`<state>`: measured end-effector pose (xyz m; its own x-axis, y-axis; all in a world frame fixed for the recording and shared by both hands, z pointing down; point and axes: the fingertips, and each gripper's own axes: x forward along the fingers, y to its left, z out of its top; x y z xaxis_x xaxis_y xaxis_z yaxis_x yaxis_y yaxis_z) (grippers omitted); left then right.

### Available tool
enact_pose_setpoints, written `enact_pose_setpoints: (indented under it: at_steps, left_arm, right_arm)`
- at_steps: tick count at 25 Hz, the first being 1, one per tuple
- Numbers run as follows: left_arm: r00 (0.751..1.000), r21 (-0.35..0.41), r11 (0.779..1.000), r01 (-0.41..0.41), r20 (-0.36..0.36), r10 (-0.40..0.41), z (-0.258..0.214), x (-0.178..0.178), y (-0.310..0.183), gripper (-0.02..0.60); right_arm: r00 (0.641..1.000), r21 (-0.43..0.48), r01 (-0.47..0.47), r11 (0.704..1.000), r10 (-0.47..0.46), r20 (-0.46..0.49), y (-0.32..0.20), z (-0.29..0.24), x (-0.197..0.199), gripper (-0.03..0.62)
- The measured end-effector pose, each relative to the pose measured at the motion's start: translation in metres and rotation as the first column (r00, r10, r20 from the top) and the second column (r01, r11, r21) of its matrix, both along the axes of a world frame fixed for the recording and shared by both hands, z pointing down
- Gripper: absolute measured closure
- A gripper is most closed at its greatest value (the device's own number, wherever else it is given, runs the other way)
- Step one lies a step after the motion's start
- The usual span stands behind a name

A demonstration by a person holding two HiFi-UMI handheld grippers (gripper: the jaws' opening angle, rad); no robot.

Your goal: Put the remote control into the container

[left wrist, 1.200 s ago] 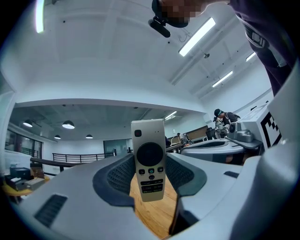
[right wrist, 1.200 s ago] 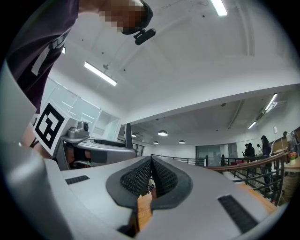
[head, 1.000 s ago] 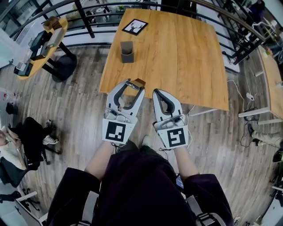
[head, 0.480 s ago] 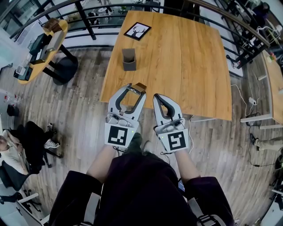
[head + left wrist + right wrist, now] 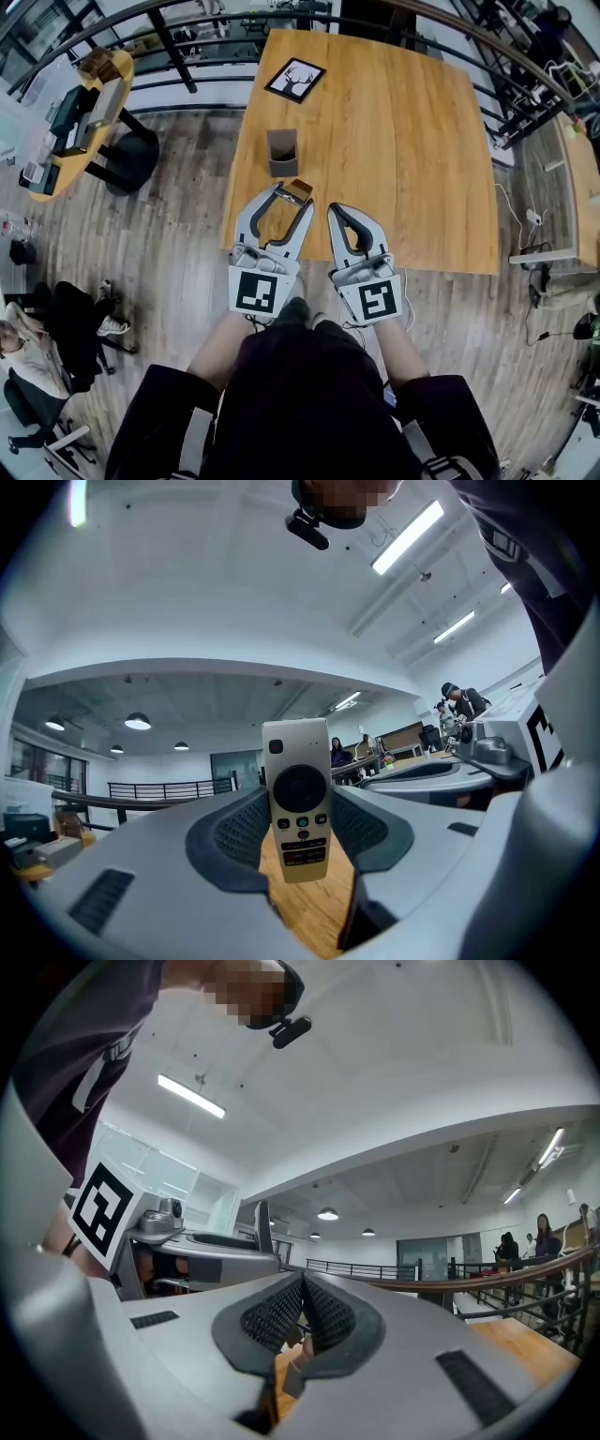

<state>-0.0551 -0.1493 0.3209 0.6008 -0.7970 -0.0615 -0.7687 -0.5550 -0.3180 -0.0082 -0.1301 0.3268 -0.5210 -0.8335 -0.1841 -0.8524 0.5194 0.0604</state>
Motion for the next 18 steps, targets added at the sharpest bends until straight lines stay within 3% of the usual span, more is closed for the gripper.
enact_pose_setpoints:
  at_steps: [7, 18]
  left_arm:
    - [1.0, -0.008, 1.0, 0.008, -0.001, -0.008, 0.009, -0.012, -0.046, 0.373]
    - [0.997, -0.064, 0.995, 0.082, 0.01, -0.081, 0.059, -0.016, -0.127, 0.373]
  right_arm:
    - [1.0, -0.004, -0.008, 1.0, 0.008, -0.018, -0.046, 0.005, -0.014, 0.576]
    - [0.998, -0.048, 0.055, 0.997, -0.056, -0.017, -0.129, 0.053, -0.022, 0.576]
